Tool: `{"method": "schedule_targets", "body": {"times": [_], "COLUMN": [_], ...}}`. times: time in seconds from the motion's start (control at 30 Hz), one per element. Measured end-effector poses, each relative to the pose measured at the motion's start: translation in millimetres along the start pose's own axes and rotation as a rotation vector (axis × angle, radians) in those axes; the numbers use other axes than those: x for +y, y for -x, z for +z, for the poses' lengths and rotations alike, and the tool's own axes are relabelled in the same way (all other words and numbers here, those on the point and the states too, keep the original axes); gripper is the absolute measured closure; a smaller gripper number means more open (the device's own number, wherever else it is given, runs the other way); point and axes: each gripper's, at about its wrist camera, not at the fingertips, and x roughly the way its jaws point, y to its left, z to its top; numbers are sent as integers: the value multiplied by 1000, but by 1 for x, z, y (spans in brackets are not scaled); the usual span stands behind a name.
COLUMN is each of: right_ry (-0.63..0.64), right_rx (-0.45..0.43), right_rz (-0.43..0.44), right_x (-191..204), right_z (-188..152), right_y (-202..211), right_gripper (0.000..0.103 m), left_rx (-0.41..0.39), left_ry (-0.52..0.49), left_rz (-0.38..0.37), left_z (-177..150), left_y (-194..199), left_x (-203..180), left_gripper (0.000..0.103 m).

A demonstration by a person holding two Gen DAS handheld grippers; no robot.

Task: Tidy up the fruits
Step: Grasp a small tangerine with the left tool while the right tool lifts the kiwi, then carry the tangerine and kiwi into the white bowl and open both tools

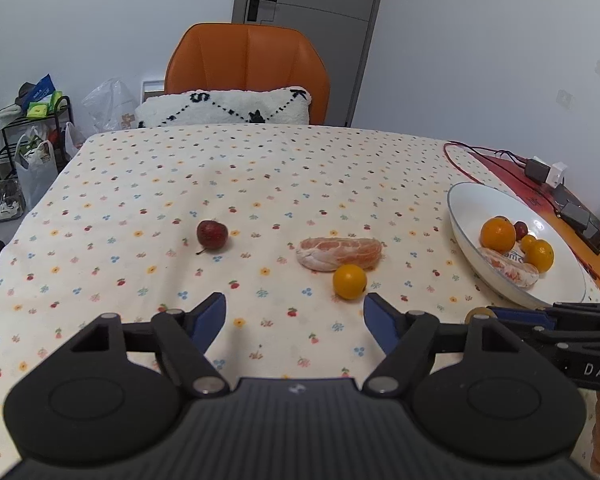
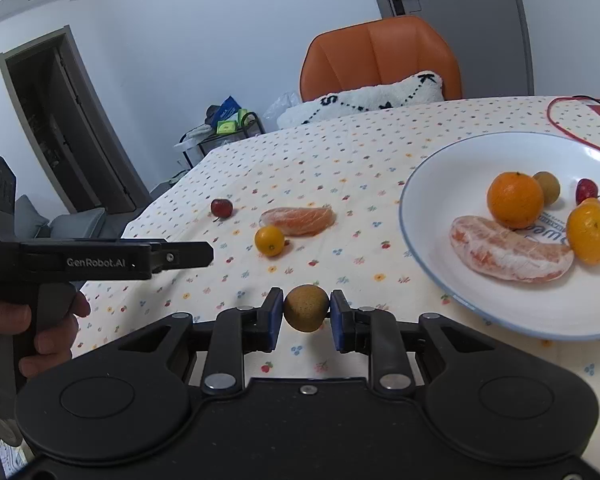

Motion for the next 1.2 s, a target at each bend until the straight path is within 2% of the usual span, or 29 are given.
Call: {"method": "schedule_targets", "body": {"times": [0.27,0.53,0.7,0.87,0.93,1.2], "right_ry": [-23,-40,-54,-49,-55,-95], "right_rx": [-25,-43,-60,-84,-93,-121], "right_rz": [-15,-47,-55,-73,-82,-130], "right_x": [-12,-21,-29,-31,-34,-50], "right_z": [4,4,5,8,9,7], "right_y": [9,18,26,35,38,48], "right_gripper": [79,79,79,79,79,79], "left_rx": [0,19,33,42,38,12], "left_ry": [-6,-15,-30,-27,-30,-43], "left_rz": [-20,-44,-48,-42,-32,-71], "left_z": [3,6,6,6,7,11], "left_y": [-11,-28,-39,-50,-51,-43], "left_x": [-11,-25,-34,-37,-38,-46], "left_gripper": [35,48,51,68,81,81]}}
